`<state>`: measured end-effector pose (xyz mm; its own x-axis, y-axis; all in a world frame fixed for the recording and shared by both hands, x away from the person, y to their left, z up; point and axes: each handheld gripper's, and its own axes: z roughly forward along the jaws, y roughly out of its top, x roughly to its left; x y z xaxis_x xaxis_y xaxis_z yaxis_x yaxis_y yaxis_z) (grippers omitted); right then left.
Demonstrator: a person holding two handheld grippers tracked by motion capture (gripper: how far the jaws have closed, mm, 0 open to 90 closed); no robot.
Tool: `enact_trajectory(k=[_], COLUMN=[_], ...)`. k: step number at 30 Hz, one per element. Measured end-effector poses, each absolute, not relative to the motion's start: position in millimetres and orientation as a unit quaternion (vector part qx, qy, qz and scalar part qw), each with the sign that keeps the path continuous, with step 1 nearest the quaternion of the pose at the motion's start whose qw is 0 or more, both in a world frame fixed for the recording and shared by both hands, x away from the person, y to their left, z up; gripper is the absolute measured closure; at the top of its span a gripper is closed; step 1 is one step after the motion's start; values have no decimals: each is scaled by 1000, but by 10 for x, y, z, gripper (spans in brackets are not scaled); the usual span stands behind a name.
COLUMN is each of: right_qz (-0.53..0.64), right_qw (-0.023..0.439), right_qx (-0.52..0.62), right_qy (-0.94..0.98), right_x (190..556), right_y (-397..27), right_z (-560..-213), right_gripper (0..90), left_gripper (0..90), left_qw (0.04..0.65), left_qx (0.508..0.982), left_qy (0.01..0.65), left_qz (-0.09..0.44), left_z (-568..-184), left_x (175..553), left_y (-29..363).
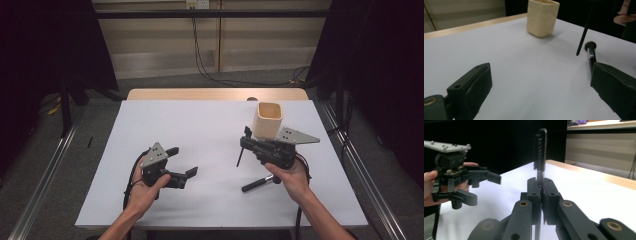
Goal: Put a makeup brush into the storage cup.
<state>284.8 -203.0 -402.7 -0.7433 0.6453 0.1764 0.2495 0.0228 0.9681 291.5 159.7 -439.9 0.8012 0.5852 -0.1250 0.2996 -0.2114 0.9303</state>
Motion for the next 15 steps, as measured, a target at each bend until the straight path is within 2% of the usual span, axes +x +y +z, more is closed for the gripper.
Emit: enact_trajectory(k=[15], right_qz=[612], right_qw=[186], right_qx=[349], right_qy=[685], right_x=[2929], right_y=[-2312], right_z=[-3961], right_gripper=[862], left_gripper=[46], left_qw=[561], left_qx=[741], left_qy=[329], left_qz=[167], left_z=[-4389], left_x=[2804], left_y=[2049])
